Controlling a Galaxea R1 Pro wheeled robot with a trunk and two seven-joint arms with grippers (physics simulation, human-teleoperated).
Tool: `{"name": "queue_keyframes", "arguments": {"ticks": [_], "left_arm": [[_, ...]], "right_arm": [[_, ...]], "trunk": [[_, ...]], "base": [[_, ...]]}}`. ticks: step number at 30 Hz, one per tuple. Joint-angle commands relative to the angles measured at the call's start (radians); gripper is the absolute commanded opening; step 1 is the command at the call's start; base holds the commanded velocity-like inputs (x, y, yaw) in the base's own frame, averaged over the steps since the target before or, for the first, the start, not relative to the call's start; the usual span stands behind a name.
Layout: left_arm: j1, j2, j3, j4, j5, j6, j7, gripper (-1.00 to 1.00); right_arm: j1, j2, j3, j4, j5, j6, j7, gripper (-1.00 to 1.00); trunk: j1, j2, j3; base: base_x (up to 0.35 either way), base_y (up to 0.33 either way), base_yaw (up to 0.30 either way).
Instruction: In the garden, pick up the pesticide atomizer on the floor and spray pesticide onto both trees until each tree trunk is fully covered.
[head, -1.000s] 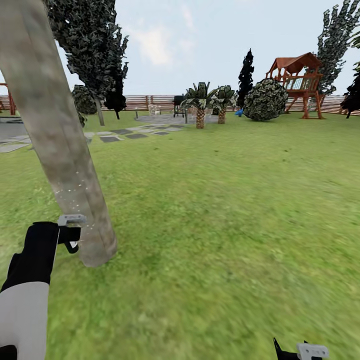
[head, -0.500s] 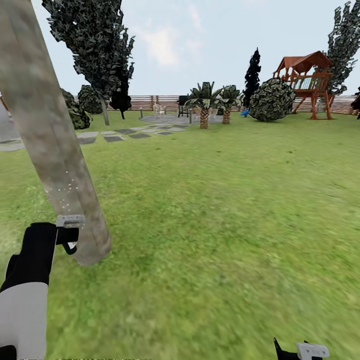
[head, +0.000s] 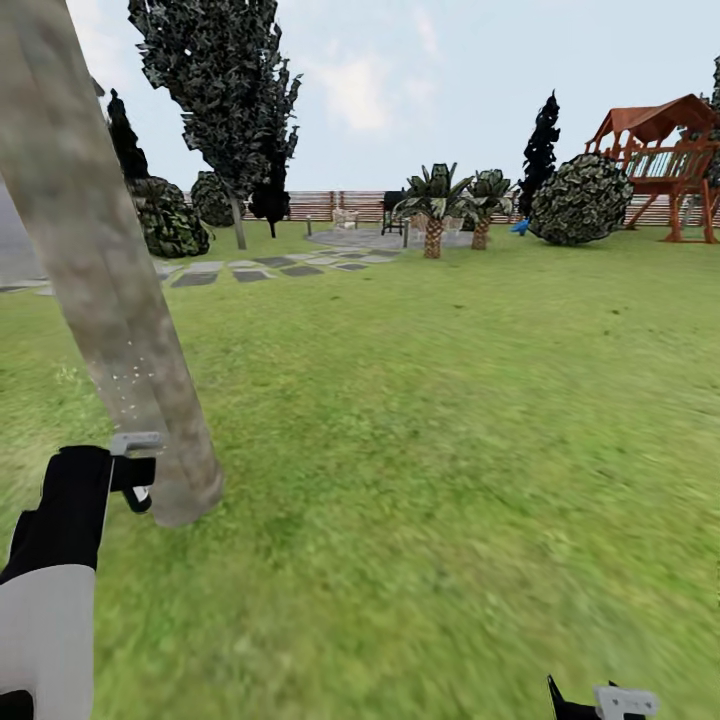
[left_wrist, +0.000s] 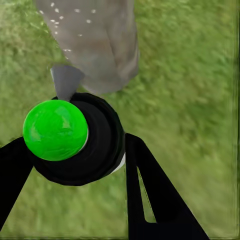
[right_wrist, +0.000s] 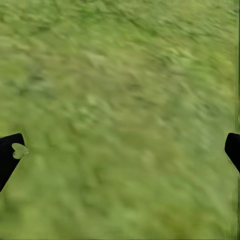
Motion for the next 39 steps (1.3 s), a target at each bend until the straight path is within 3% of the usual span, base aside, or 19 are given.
{"name": "queue_keyframes", "arguments": {"ticks": [1,8,15,18,21,28,32,34,39], "left_arm": [[0.000,0.000,-0.001,0.000,-0.001,0.010,0.000,-1.00],[0.000,0.002,-0.004,0.000,-0.002,0.037,0.000,-1.00],[0.003,0.005,-0.001,0.001,-0.004,0.038,0.001,-1.00],[0.012,0.045,0.005,0.001,-0.004,0.037,0.001,-1.00],[0.023,0.062,0.007,0.001,-0.005,0.037,0.001,-1.00],[0.050,0.054,-0.004,0.012,-0.004,0.034,0.012,-1.00],[0.050,0.038,0.000,0.031,0.006,0.031,0.135,-1.00],[0.051,0.022,0.002,0.031,0.009,0.028,0.145,-1.00],[0.051,0.014,0.001,0.031,0.011,0.027,0.147,-1.00]], "right_arm": [[0.000,0.000,0.000,0.000,0.000,0.000,0.000,1.00],[0.000,0.000,0.000,0.000,-0.001,-0.001,0.000,1.00],[0.000,-0.001,0.000,0.000,-0.002,-0.001,0.000,1.00],[0.000,-0.001,0.000,0.000,-0.002,-0.001,0.000,1.00],[0.000,-0.001,0.000,0.000,-0.002,-0.001,0.000,1.00],[0.000,0.000,0.001,0.000,-0.001,-0.001,0.000,1.00],[0.000,-0.001,0.000,0.000,-0.002,-0.001,0.000,1.00],[0.000,-0.001,0.001,0.000,-0.002,-0.001,0.000,1.00],[0.000,-0.001,0.000,0.000,0.000,-0.001,0.000,1.00]], "trunk": [[0.000,0.000,0.000],[0.000,0.000,0.000],[0.000,0.000,0.000],[0.000,0.000,0.000],[0.000,0.000,0.000],[0.000,0.000,0.000],[0.000,0.000,0.000],[0.000,0.000,0.000],[0.000,0.000,0.000]], "base": [[0.133,-0.272,0.006],[0.127,-0.272,0.030],[0.033,-0.272,0.244],[0.001,-0.272,0.277],[0.000,-0.156,0.277],[0.000,-0.011,0.277],[0.000,0.000,0.237],[0.041,-0.020,0.059],[0.205,-0.136,0.007]]}}
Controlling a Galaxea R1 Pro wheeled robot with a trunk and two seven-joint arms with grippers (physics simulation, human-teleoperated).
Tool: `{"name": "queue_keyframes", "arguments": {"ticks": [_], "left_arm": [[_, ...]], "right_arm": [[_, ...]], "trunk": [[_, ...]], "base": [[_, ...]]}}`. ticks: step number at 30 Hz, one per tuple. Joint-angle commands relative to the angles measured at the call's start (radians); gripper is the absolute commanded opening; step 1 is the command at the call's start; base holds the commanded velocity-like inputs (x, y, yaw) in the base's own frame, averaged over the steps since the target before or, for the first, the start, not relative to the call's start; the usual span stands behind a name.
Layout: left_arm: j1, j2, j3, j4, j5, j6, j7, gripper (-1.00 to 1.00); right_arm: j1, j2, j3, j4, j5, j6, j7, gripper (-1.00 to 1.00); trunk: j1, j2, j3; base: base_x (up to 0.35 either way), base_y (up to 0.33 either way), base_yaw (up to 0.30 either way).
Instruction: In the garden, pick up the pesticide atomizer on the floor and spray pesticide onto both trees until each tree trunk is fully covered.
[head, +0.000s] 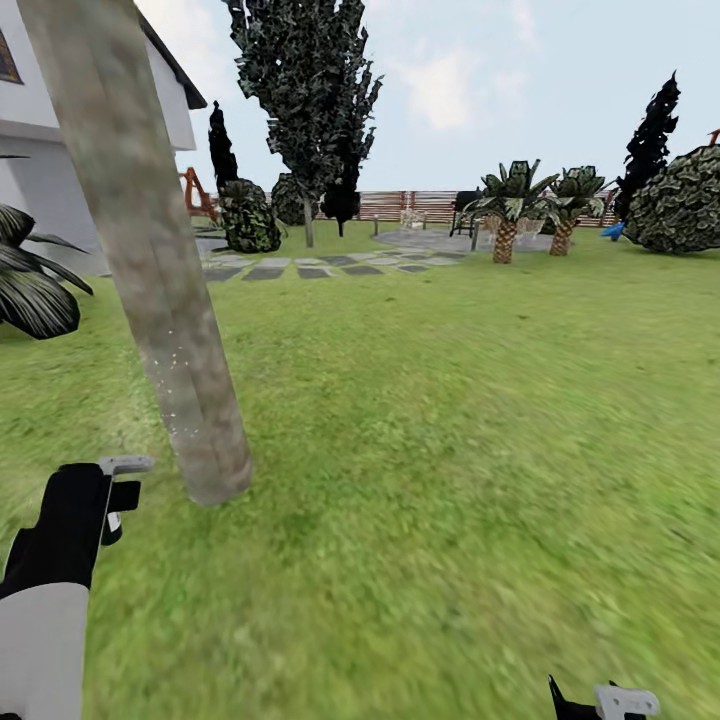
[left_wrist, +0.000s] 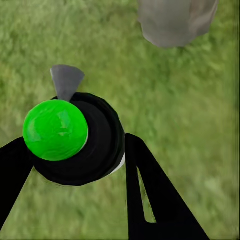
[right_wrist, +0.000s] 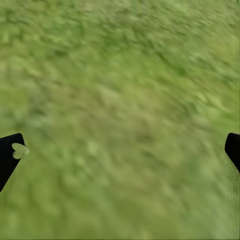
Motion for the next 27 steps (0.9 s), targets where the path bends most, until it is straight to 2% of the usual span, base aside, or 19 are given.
{"name": "queue_keyframes", "arguments": {"ticks": [1,19,27], "left_arm": [[0.000,0.000,0.000,0.000,-0.001,0.000,0.000,-1.00],[0.000,-0.004,0.000,0.001,-0.001,0.000,0.002,-1.00],[0.000,-0.016,0.001,0.001,-0.001,-0.002,0.007,-1.00]], "right_arm": [[0.000,0.000,0.000,0.000,0.000,0.000,0.000,1.00],[0.000,0.001,0.001,0.000,0.000,0.000,0.000,1.00],[0.000,0.005,0.001,0.000,0.000,0.000,0.000,1.00]], "trunk": [[0.000,0.000,0.000],[0.000,0.000,0.000],[0.000,0.000,0.000]], "base": [[0.240,-0.163,0.000],[0.265,-0.157,0.001],[0.161,-0.217,0.224]]}}
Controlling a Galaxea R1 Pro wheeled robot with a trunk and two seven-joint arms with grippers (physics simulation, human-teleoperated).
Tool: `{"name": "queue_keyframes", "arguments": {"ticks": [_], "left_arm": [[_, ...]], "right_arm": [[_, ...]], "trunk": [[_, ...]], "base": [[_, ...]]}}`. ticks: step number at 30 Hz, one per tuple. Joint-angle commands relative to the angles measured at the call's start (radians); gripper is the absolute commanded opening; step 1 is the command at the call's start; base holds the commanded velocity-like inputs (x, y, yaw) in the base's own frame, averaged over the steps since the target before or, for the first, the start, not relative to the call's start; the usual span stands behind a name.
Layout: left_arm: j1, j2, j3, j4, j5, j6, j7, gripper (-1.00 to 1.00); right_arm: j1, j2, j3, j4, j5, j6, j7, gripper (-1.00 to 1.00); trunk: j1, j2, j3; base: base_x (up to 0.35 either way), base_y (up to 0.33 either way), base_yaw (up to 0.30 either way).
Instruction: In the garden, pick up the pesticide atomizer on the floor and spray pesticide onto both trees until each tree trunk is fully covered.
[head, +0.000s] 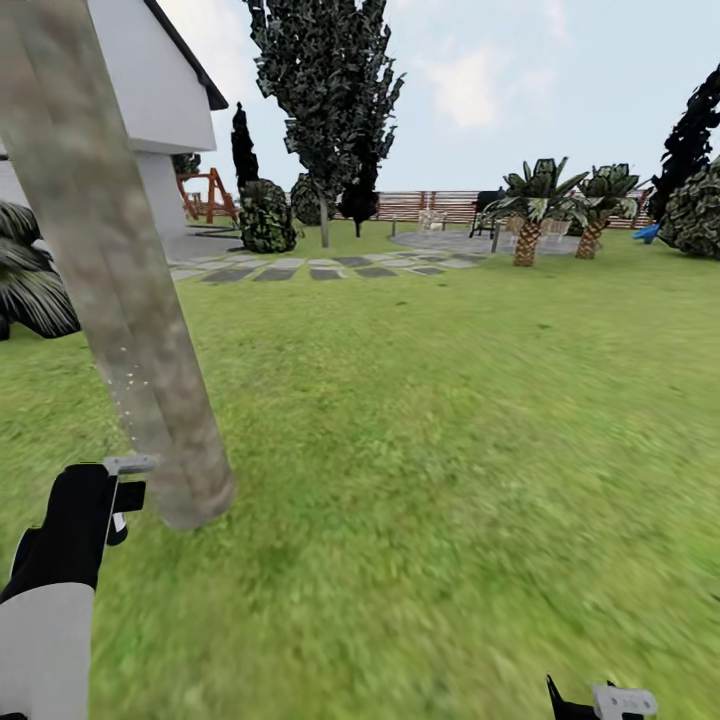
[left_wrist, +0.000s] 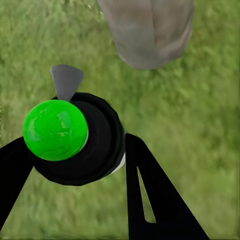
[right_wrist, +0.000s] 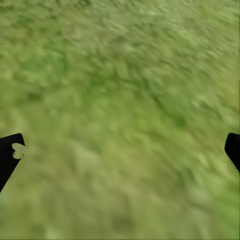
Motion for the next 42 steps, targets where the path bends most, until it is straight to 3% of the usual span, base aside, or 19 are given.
{"name": "queue_keyframes", "arguments": {"ticks": [1,14,19,23,24,27,29,32,34,37,42], "left_arm": [[0.000,0.000,0.000,0.000,-0.001,0.000,0.000,-1.00],[0.004,-0.002,0.000,0.001,-0.001,-0.001,-0.004,-1.00],[0.005,0.012,0.009,0.001,-0.007,-0.004,-0.007,-1.00],[0.051,0.012,-0.010,0.000,-0.003,-0.006,-0.015,-1.00],[0.054,0.012,-0.019,0.000,-0.003,-0.005,-0.026,-1.00],[0.058,0.021,-0.056,-0.002,-0.010,-0.005,-0.154,-1.00],[0.058,0.055,-0.059,-0.008,-0.014,-0.004,-0.206,-1.00],[0.058,0.164,-0.058,-0.013,-0.008,0.002,-0.231,-1.00],[0.058,0.190,-0.059,-0.012,-0.007,-0.002,-0.233,-1.00],[0.057,0.196,-0.063,-0.007,-0.006,-0.003,-0.233,-1.00],[0.045,0.178,-0.061,-0.010,-0.004,0.006,-0.233,-1.00]], "right_arm": [[0.000,0.000,0.000,0.000,0.000,0.000,0.000,1.00],[0.000,0.000,0.000,0.000,0.000,0.000,0.000,1.00],[0.000,0.000,0.000,0.001,0.000,0.000,0.000,1.00],[0.000,-0.001,0.000,0.001,0.000,0.000,0.000,1.00],[0.000,-0.001,0.000,0.001,0.000,0.000,0.000,1.00],[0.000,-0.001,0.000,0.001,0.001,0.000,0.000,1.00],[0.000,-0.001,0.000,0.002,0.002,0.000,0.000,1.00],[0.000,-0.001,0.000,0.002,0.003,0.000,0.000,1.00],[0.000,-0.001,0.000,0.002,0.003,0.000,0.000,1.00],[0.000,-0.001,0.000,0.003,0.002,0.000,0.000,1.00],[0.000,-0.001,0.000,0.003,0.002,0.000,0.000,1.00]], "trunk": [[0.000,0.000,0.000],[0.000,0.000,0.000],[0.000,0.000,0.000],[0.000,0.000,0.000],[0.000,0.000,0.000],[0.000,0.000,0.000],[0.000,0.000,0.000],[0.000,0.000,0.000],[0.000,0.000,0.000],[0.000,0.000,0.000],[0.000,0.000,0.000]], "base": [[0.014,-0.267,0.275],[0.220,-0.150,0.031],[0.185,-0.002,0.000],[0.009,0.000,0.000],[0.002,0.000,0.000],[0.000,0.000,0.000],[0.000,0.000,0.000],[0.000,0.000,0.000],[0.000,0.000,0.000],[0.000,0.000,0.020],[0.000,0.000,0.213]]}}
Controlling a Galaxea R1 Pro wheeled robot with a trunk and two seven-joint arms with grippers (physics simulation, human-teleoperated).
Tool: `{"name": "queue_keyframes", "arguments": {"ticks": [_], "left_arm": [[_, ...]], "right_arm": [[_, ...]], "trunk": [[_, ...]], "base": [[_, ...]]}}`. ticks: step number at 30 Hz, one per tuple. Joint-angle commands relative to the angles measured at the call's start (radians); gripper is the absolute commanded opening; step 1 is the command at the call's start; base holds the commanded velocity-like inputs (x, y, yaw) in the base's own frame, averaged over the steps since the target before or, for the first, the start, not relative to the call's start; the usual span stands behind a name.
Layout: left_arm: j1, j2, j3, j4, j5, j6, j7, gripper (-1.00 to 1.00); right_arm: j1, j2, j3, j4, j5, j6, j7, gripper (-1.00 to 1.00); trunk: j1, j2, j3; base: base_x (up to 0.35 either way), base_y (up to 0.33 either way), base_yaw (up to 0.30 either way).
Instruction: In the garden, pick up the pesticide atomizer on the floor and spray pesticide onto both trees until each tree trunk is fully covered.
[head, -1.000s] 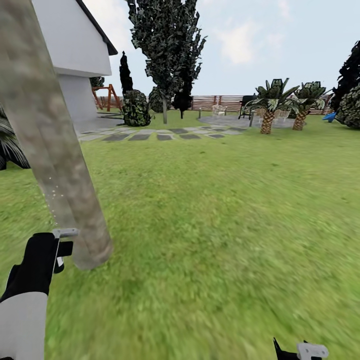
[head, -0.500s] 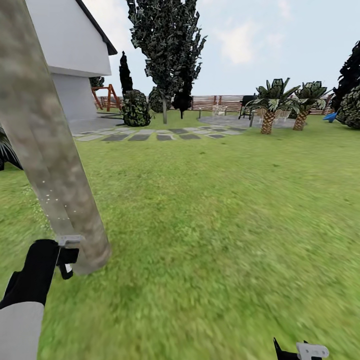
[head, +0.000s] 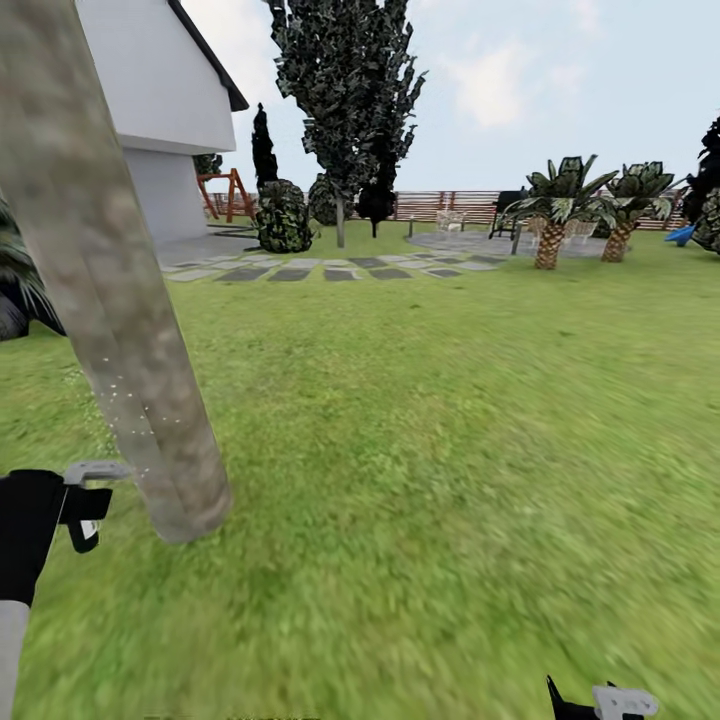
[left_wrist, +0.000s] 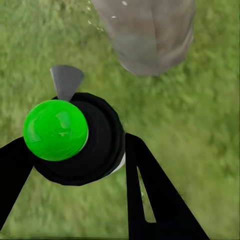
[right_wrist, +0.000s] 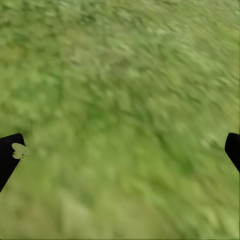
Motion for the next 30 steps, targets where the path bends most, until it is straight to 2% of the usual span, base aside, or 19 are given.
{"name": "queue_keyframes", "arguments": {"ticks": [1,7,9,11,13,14,22,25,30], "left_arm": [[-0.001,0.002,0.002,-0.001,-0.001,0.001,0.000,-1.00],[0.012,0.010,0.006,-0.002,-0.006,-0.007,0.000,-1.00],[0.013,0.000,0.000,0.005,-0.003,-0.009,0.003,-1.00],[0.012,-0.040,-0.002,0.008,-0.005,-0.010,0.007,-1.00],[0.012,-0.064,-0.003,0.009,-0.007,-0.011,0.009,-1.00],[0.012,-0.068,-0.002,0.009,-0.008,-0.011,0.009,-1.00],[0.020,-0.066,0.004,0.011,-0.010,-0.013,0.009,-1.00],[0.083,-0.060,0.005,0.011,-0.012,-0.015,0.010,-1.00],[0.099,-0.061,0.005,0.011,-0.011,-0.014,0.010,-1.00]], "right_arm": [[0.000,0.000,0.000,0.000,0.000,0.000,0.000,1.00],[0.000,0.000,0.000,-0.001,0.000,0.000,0.000,1.00],[0.000,0.000,0.000,-0.002,0.000,0.000,0.000,1.00],[0.000,-0.001,0.000,-0.002,0.000,0.000,0.000,1.00],[0.000,-0.001,0.000,-0.002,0.000,0.000,0.000,1.00],[0.000,-0.001,0.000,-0.002,0.000,0.000,0.000,1.00],[0.000,-0.002,0.000,-0.002,-0.001,0.000,0.000,1.00],[0.000,-0.002,0.000,-0.002,-0.001,0.000,0.000,1.00],[0.000,-0.002,0.000,-0.002,-0.002,0.000,0.000,1.00]], "trunk": [[0.000,0.000,0.000],[0.000,0.000,0.000],[0.000,0.000,0.000],[0.000,0.000,0.000],[0.000,0.000,0.000],[0.000,0.000,0.000],[0.000,0.000,0.000],[0.000,0.000,0.000],[0.000,0.000,0.000]], "base": [[0.000,0.000,0.273],[0.000,0.000,0.250],[0.000,0.000,0.034],[0.000,0.000,0.007],[0.065,-0.044,0.002],[0.176,-0.131,0.001],[0.231,-0.169,0.014],[0.240,-0.176,0.238],[0.228,-0.175,0.275]]}}
